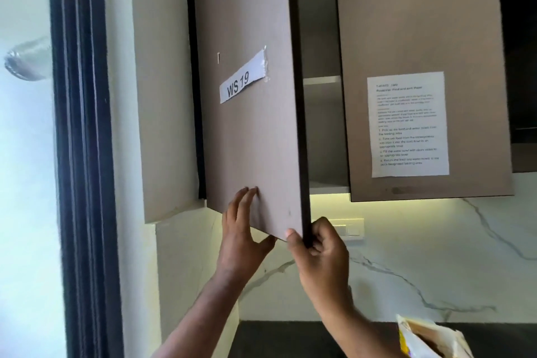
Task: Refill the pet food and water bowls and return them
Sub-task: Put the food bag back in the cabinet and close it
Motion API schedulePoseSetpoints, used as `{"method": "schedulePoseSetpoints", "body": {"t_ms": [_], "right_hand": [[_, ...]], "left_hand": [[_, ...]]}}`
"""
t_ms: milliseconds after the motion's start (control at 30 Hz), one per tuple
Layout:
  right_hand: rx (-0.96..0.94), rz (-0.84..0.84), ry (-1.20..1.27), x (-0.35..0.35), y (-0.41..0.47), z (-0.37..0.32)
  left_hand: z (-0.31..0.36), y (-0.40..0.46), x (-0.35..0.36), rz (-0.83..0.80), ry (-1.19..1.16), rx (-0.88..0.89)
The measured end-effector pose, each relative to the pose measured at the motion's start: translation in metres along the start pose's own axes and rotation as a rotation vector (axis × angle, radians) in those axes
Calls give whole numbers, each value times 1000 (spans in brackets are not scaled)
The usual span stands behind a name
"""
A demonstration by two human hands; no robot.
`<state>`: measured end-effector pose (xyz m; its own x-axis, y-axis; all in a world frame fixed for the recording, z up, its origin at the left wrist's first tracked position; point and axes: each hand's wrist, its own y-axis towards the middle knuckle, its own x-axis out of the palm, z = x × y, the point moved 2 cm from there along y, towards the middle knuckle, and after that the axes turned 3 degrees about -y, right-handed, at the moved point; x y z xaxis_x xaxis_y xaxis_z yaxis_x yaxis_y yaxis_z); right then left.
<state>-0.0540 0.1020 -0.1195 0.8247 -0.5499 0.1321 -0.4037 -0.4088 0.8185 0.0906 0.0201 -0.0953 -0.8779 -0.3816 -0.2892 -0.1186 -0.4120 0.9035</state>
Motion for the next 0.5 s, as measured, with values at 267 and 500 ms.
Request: {"method": "schedulePoseSetpoints", "body": {"t_ms": [267,500], "right_hand": [[-290,-21,-188,50,-32,-46],[-346,-107,-197,91,-51,-74]], "left_hand": [[8,-16,-47,59,5,-88],[-8,-25,-81,56,-98,-217]]}}
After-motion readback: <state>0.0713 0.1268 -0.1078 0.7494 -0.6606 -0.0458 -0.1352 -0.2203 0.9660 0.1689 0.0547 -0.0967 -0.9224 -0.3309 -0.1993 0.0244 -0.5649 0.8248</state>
